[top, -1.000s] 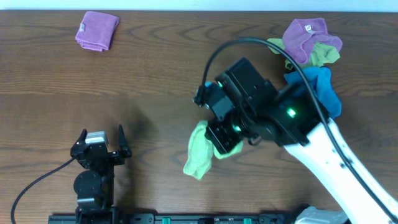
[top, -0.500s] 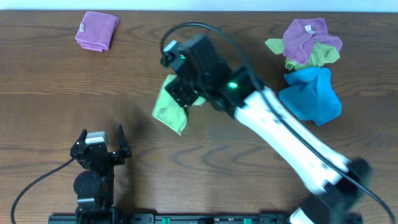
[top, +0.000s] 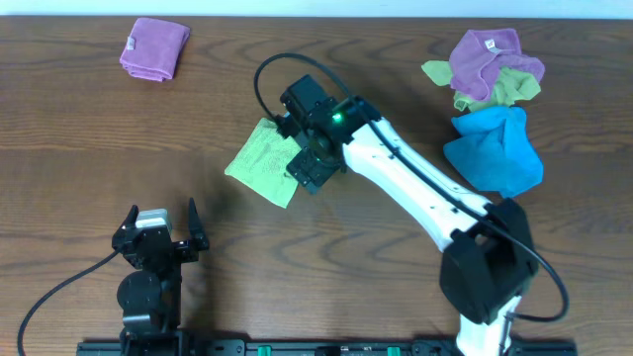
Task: Fold the cloth
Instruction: 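Lift the green cloth with the right gripper and carry it leftward to center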
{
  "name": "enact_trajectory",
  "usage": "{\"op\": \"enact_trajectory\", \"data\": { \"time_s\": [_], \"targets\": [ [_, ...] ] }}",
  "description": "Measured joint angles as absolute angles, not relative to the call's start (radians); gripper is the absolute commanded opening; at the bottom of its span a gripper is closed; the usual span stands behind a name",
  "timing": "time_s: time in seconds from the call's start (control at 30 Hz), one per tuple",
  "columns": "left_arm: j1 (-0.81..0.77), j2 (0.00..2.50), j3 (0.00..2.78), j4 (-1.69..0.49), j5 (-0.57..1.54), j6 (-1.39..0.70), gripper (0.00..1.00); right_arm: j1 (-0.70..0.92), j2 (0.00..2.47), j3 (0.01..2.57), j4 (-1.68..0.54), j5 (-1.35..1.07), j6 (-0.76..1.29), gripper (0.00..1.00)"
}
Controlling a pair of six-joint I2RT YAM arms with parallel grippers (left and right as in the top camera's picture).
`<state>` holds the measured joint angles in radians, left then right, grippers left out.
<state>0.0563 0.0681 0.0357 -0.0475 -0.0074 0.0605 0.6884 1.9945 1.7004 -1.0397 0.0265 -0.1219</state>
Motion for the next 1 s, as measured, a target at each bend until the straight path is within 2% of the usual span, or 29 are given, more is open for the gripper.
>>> {"op": "enact_trajectory", "data": {
  "time_s": [0.13,0.3,0.43,0.53,0.63,0.73,0.87,0.97,1.0],
  "targets": [
    [0.056,0.068,0.036,-0.047,-0.008,0.060,0.95,0.675,2.043,1.700,-0.997,0.013,-0.117,0.78],
    [0.056,0.068,0.036,-0.047,-0.008,0.060,0.95,0.606,2.120,1.700,-0.914,-0.080,-0.068,0.61],
    [0.056,0.068,0.036,-0.047,-0.007,0.061,0.95,0.577,2.143,1.700,-0.835,-0.122,-0.005,0.61],
    [0.056,0.068,0.036,-0.047,-0.007,0.061,0.95,0.580,2.142,1.700,-0.798,-0.205,0.041,0.53],
    [0.056,0.068,0.036,-0.047,-0.007,0.060,0.95,0.580,2.142,1.700,-0.786,-0.203,0.096,0.55],
    [0.056,0.068,0.036,-0.047,-0.008,0.061,0.95,0.580,2.142,1.700,-0.789,-0.193,0.146,0.63],
    [0.056,0.068,0.036,-0.047,-0.008,0.060,0.95,0.580,2.142,1.700,-0.803,-0.227,0.206,0.48],
    [0.056,0.068,0.036,-0.047,-0.008,0.060,0.95,0.580,2.142,1.700,-0.803,-0.216,0.247,0.21],
    [0.056,0.068,0.036,-0.047,-0.008,0.061,0.95,0.580,2.142,1.700,-0.803,-0.200,0.266,0.08]
  ]
}}
